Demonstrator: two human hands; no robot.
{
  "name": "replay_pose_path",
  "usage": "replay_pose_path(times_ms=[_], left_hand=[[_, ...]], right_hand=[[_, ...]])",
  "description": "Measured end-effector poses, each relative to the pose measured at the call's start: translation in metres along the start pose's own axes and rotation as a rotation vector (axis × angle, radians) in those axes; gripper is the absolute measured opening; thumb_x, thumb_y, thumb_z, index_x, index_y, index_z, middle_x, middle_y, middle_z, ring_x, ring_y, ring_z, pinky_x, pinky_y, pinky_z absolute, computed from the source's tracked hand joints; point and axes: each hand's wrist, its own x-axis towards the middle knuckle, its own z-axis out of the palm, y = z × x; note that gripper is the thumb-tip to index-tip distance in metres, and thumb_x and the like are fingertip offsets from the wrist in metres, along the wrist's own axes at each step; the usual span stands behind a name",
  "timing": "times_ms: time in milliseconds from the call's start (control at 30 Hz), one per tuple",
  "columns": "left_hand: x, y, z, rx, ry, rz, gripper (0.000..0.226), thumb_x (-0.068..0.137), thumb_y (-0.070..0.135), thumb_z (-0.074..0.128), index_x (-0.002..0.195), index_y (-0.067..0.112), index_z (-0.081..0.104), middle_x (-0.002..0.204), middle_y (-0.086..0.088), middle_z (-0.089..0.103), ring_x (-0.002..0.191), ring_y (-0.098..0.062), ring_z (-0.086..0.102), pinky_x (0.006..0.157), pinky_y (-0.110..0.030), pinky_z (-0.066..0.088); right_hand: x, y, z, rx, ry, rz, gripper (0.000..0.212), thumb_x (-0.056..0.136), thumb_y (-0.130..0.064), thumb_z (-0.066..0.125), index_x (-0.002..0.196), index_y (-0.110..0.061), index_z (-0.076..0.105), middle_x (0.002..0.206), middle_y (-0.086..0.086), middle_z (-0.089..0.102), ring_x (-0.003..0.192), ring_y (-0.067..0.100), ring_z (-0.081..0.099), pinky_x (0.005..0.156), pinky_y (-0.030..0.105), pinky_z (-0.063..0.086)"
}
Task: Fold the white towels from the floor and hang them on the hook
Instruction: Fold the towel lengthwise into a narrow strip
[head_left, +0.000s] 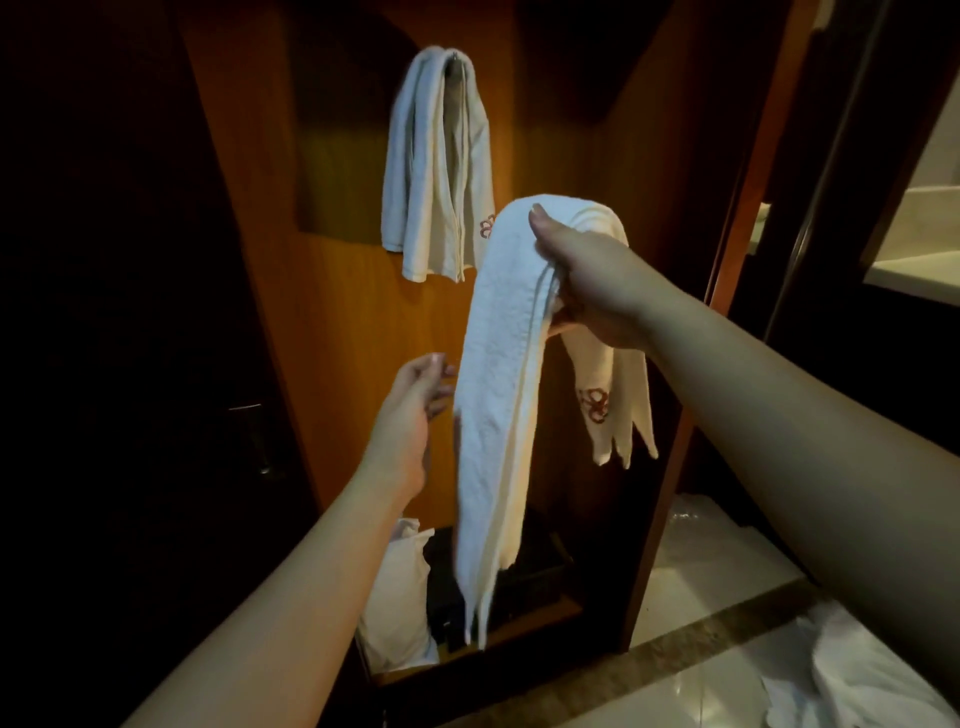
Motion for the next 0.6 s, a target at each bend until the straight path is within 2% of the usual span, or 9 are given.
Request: replay_pose_path(times_ms=[100,167,233,300,367,400,500,567,600], left_hand=[[-0.014,0.021,0.007,-0.03,0.005,0.215,0.043,0.096,0.063,0.035,0.105,0.038,0.069,0.107,0.008,0.069,0.104,-0.012,0.062,0.091,-0.033,0.041],[-0.025,0.034,0.015,-0.106,-0.119,0.279,0.059,0.098,0.065,0.026,0.104,0.028,0.072,0.107,-0.003,0.071,0.104,-0.02,0.065,0.091,-0.035,0.042],[-0.032,0.041,0.028,-0.134,-0.218,0.287,0.073,0.095,0.07,0.02,0.107,0.02,0.072,0.112,-0.01,0.073,0.112,-0.024,0.065,0.097,-0.038,0.042],[-0.037,0.044,0.044,-0.102,-0.246,0.246,0.085,0.085,0.078,0.018,0.123,0.02,0.066,0.129,-0.004,0.068,0.127,-0.016,0.059,0.109,-0.037,0.037],[-0.039,0.045,0.059,-0.091,-0.275,0.16,0.098,0.078,0.083,0.015,0.146,0.02,0.048,0.15,0.001,0.052,0.141,-0.011,0.042,0.12,-0.035,0.025],[-0.039,0.047,0.066,-0.1,-0.283,0.12,0.102,0.077,0.084,0.014,0.154,0.02,0.036,0.159,0.002,0.04,0.147,-0.011,0.032,0.123,-0.037,0.018],[-0.03,0.055,0.084,-0.221,-0.24,0.034,0.104,0.075,0.085,0.016,0.161,0.028,0.006,0.168,0.002,0.015,0.154,-0.017,0.011,0.126,-0.048,0.006],[-0.021,0.064,0.089,-0.271,-0.219,-0.012,0.117,0.065,0.094,0.021,0.161,0.03,0.003,0.169,-0.001,0.013,0.155,-0.021,0.012,0.125,-0.052,0.009],[-0.018,0.067,0.089,-0.248,-0.22,-0.02,0.129,0.054,0.1,0.024,0.161,0.029,0.008,0.167,-0.003,0.02,0.154,-0.023,0.017,0.125,-0.052,0.012]], right_hand=[[0.008,-0.013,0.012,-0.122,0.112,0.024,0.074,0.097,-0.068,0.037,0.139,-0.008,0.055,0.133,0.008,0.064,0.119,0.03,0.063,0.089,0.047,0.059],[0.011,-0.021,0.022,-0.133,0.194,0.021,0.075,0.098,-0.067,0.036,0.141,-0.007,0.053,0.139,0.01,0.059,0.119,0.031,0.061,0.09,0.049,0.057],[0.014,-0.03,0.031,-0.124,0.252,0.006,0.071,0.1,-0.065,0.036,0.141,-0.009,0.051,0.139,0.013,0.059,0.109,0.03,0.064,0.083,0.044,0.059],[0.015,-0.042,0.039,-0.159,0.27,-0.017,0.064,0.101,-0.063,0.035,0.13,-0.011,0.059,0.138,0.021,0.059,0.102,0.035,0.067,0.075,0.04,0.061],[0.016,-0.055,0.047,-0.228,0.285,-0.043,0.059,0.102,-0.061,0.034,0.114,-0.013,0.065,0.135,0.023,0.059,0.106,0.038,0.066,0.067,0.036,0.062],[0.016,-0.061,0.05,-0.249,0.293,-0.051,0.061,0.102,-0.061,0.033,0.113,-0.011,0.066,0.132,0.024,0.061,0.105,0.037,0.066,0.065,0.038,0.062],[0.021,-0.076,0.058,-0.209,0.267,-0.067,0.067,0.102,-0.062,0.032,0.126,-0.006,0.062,0.119,0.023,0.068,0.102,0.036,0.069,0.08,0.046,0.061],[0.023,-0.085,0.062,-0.165,0.243,-0.069,0.072,0.102,-0.062,0.03,0.138,-0.004,0.053,0.116,0.018,0.068,0.103,0.034,0.068,0.085,0.048,0.06],[0.025,-0.087,0.062,-0.145,0.245,-0.078,0.073,0.102,-0.063,0.03,0.141,-0.004,0.051,0.114,0.017,0.069,0.103,0.034,0.068,0.083,0.048,0.06]])
